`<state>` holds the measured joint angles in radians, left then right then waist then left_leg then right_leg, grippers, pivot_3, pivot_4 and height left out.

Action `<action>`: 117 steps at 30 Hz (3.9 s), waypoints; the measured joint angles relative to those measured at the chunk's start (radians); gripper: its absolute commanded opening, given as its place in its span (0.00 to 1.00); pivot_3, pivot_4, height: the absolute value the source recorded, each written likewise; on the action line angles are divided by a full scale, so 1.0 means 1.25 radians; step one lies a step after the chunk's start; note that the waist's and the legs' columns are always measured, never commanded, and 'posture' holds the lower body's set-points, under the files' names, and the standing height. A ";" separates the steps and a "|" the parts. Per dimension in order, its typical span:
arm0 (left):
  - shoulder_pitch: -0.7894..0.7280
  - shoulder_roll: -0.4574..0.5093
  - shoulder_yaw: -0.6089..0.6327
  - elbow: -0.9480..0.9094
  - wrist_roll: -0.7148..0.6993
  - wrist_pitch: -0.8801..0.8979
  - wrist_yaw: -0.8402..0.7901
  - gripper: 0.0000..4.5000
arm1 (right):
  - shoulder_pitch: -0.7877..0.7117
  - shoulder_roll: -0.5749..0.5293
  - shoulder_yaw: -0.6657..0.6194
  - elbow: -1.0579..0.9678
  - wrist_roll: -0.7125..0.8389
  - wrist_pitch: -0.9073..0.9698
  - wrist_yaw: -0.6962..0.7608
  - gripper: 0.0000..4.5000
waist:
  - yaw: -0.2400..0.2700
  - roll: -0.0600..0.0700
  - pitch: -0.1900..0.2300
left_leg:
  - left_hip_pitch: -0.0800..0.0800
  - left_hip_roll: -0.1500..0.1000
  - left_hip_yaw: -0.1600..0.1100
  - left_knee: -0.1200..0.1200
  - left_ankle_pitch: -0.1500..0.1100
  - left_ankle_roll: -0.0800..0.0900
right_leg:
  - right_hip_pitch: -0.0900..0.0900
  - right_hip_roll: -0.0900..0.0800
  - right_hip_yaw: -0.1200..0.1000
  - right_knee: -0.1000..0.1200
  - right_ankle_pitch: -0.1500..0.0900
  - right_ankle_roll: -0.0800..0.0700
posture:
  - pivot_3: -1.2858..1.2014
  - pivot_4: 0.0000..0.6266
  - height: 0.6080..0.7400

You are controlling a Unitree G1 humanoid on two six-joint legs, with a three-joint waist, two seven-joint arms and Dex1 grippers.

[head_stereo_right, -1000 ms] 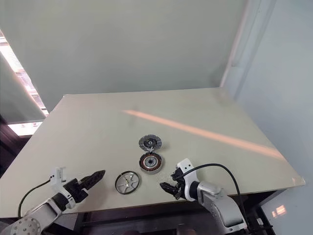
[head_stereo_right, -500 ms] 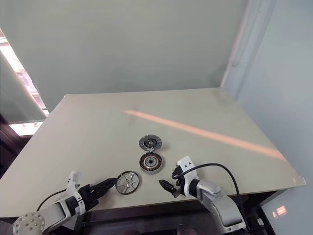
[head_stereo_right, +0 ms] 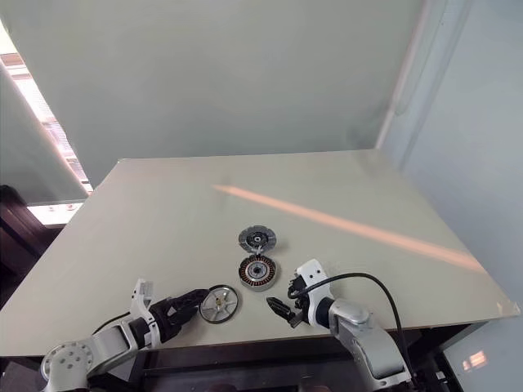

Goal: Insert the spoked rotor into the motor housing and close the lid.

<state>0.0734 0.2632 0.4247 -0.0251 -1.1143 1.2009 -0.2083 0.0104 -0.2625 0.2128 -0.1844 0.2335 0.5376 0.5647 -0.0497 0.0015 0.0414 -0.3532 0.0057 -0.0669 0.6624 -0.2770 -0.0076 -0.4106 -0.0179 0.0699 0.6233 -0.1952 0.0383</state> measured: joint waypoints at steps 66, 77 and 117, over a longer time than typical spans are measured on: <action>0.063 -0.043 0.013 -0.022 -0.105 -0.011 0.043 0.96 | -0.052 -0.047 0.014 -0.004 0.125 -0.001 0.039 1.00 | -0.017 -0.005 0.001 | -0.006 0.003 0.001 -0.001 -0.001 0.000 | -0.008 0.001 -0.001 0.001 0.000 0.000 | 0.52 0.00 1.00; 0.038 -0.091 0.013 0.056 -0.116 -0.004 0.093 0.13 | -0.035 -0.036 0.005 -0.004 0.118 -0.002 0.035 1.00 | -0.016 -0.004 0.000 | -0.006 0.002 0.001 -0.001 -0.001 0.000 | -0.007 0.001 -0.001 0.001 0.000 0.000 | 0.52 0.00 1.00; -0.014 0.006 -0.101 -0.112 0.121 -0.225 -0.158 0.07 | -0.063 -0.014 -0.026 0.004 0.119 0.027 0.032 1.00 | -0.017 -0.003 0.004 | -0.006 -0.002 0.000 0.000 -0.010 0.005 | -0.013 0.002 0.002 0.000 0.002 0.000 | 0.52 0.00 1.00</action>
<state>0.0560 0.2701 0.2983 -0.1652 -0.9637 0.9194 -0.4056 -0.0686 -0.2799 0.1802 -0.1798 0.3828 0.5708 0.6051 -0.0707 -0.0029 0.0464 -0.3601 0.0031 -0.0675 0.6628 -0.2892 -0.0018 -0.4262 -0.0158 0.0720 0.6229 -0.1922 0.0377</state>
